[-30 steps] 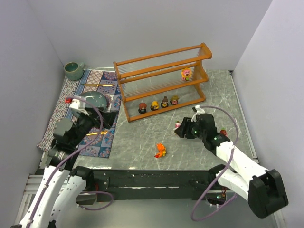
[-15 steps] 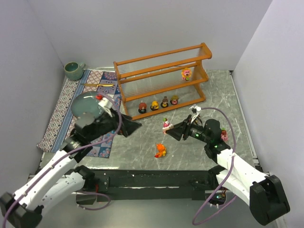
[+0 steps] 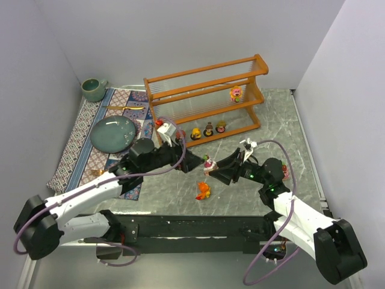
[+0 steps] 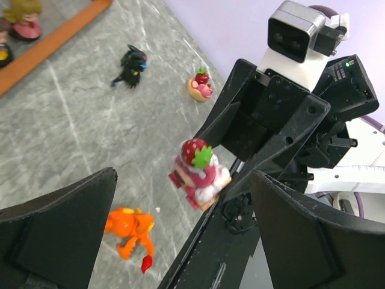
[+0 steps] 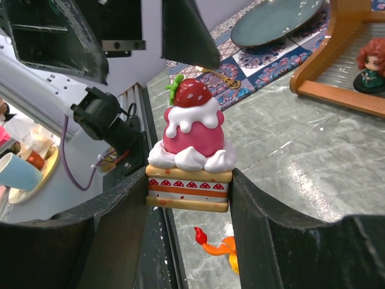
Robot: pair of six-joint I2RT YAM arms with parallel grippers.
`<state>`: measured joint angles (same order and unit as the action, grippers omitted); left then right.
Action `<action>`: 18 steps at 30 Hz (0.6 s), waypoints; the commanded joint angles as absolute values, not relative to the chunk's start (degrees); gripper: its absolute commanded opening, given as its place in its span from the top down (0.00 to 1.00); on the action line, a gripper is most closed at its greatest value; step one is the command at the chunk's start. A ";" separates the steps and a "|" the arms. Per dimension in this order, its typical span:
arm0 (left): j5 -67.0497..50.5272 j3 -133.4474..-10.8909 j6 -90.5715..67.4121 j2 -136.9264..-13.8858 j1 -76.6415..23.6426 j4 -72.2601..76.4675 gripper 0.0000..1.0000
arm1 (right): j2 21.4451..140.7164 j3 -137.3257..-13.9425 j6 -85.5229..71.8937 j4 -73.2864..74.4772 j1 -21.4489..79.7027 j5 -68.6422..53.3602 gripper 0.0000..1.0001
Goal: Place and organize the plastic toys onto the shelf
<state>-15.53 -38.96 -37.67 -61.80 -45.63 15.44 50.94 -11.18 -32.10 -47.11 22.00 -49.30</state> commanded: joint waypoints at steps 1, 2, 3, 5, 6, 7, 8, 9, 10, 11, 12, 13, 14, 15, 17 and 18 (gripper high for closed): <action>-15.99 -43.24 -38.58 -64.42 -47.81 23.29 0.02 | 49.48 -11.16 -31.90 -53.26 22.50 -50.97 0.94; -16.26 -43.42 -38.58 -65.64 -48.25 24.16 0.03 | 49.57 -11.08 -32.08 -54.04 22.50 -51.06 0.94; -16.61 -43.59 -38.58 -66.44 -48.60 24.60 0.05 | 49.83 -10.99 -32.17 -54.49 22.50 -51.15 0.94; -17.58 -44.21 -38.76 -68.45 -49.57 25.31 0.06 | 50.27 -10.81 -32.61 -55.89 22.59 -51.59 0.94; -17.84 -44.38 -38.76 -69.08 -49.92 25.83 0.09 | 50.62 -10.72 -32.87 -56.42 22.67 -51.85 0.94; -18.02 -44.56 -38.85 -69.60 -50.36 26.01 0.11 | 50.80 -10.72 -33.22 -57.03 22.68 -52.46 0.94; -17.84 -44.65 -38.67 -70.48 -50.54 26.10 0.13 | 51.15 -10.64 -33.40 -58.00 22.76 -52.64 0.94; -17.93 -44.65 -38.58 -70.92 -50.97 26.63 0.18 | 51.33 -10.46 -33.83 -58.44 22.68 -52.73 0.94; -17.58 -44.74 -38.58 -71.62 -51.06 26.80 0.21 | 51.50 -10.46 -33.92 -58.97 22.68 -53.00 0.94; -17.49 -44.74 -38.67 -71.98 -51.15 27.15 0.26 | 51.76 -10.37 -33.93 -58.97 22.85 -52.91 0.94; -17.58 -44.74 -38.67 -72.24 -51.24 27.59 0.29 | 51.85 -10.37 -33.93 -58.97 22.76 -52.91 0.94; -17.67 -44.82 -38.67 -72.77 -51.33 27.86 0.33 | 51.94 -10.28 -33.84 -59.06 22.76 -53.00 0.94; -17.84 -44.82 -38.76 -72.86 -51.50 28.12 0.44 | 52.03 -10.20 -33.84 -59.41 22.76 -53.00 0.94; -18.02 -44.91 -38.76 -73.04 -51.59 28.47 0.49 | 51.94 -10.20 -33.84 -59.41 22.85 -52.91 0.93; -18.11 -44.82 -38.76 -73.30 -51.77 28.65 0.63 | 51.86 -10.02 -33.58 -59.15 22.76 -52.91 0.93; -18.11 -44.82 -38.67 -73.13 -51.77 28.74 0.69 | 51.86 -10.02 -33.40 -59.06 22.85 -52.82 0.93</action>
